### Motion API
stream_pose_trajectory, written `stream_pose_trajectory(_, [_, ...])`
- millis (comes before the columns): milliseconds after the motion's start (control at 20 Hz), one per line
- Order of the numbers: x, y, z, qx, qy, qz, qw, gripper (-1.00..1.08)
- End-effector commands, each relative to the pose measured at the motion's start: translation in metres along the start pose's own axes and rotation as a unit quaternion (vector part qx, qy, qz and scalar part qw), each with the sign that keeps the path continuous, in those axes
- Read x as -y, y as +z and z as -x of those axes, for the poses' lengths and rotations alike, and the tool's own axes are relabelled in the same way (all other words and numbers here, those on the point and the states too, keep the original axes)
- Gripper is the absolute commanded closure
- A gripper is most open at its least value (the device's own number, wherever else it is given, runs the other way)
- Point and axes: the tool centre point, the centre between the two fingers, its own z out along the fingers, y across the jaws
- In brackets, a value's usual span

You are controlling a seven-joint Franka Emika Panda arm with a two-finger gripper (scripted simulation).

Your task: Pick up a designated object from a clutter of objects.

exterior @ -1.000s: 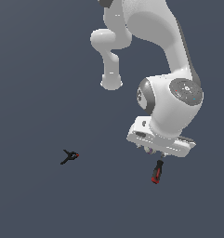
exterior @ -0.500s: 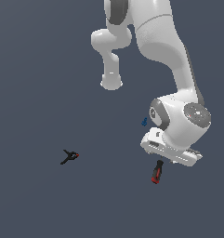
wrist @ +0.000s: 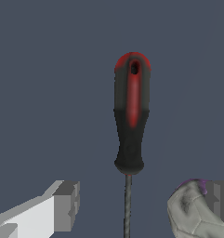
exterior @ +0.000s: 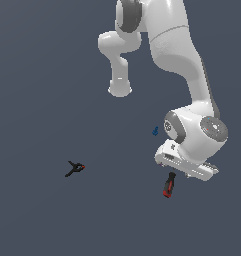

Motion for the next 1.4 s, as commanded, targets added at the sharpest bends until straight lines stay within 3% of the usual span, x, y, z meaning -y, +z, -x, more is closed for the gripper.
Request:
stream_pose_trajectory(0, [0.0, 0.001, 0.0, 0.0, 0.0, 0.0, 1.0, -0.92])
stream_pose_trajectory(800, [0.001, 0.051, -0.001, -0.001, 0.002, 0.0, 1.0, -0.92])
stream_pose_trajectory(850, [0.001, 0.051, -0.001, -0.001, 0.002, 0.0, 1.0, 1.08])
stream_pose_trajectory(1350, [0.001, 0.048, -0.003, -0.003, 0.003, -0.002, 1.0, 1.08])
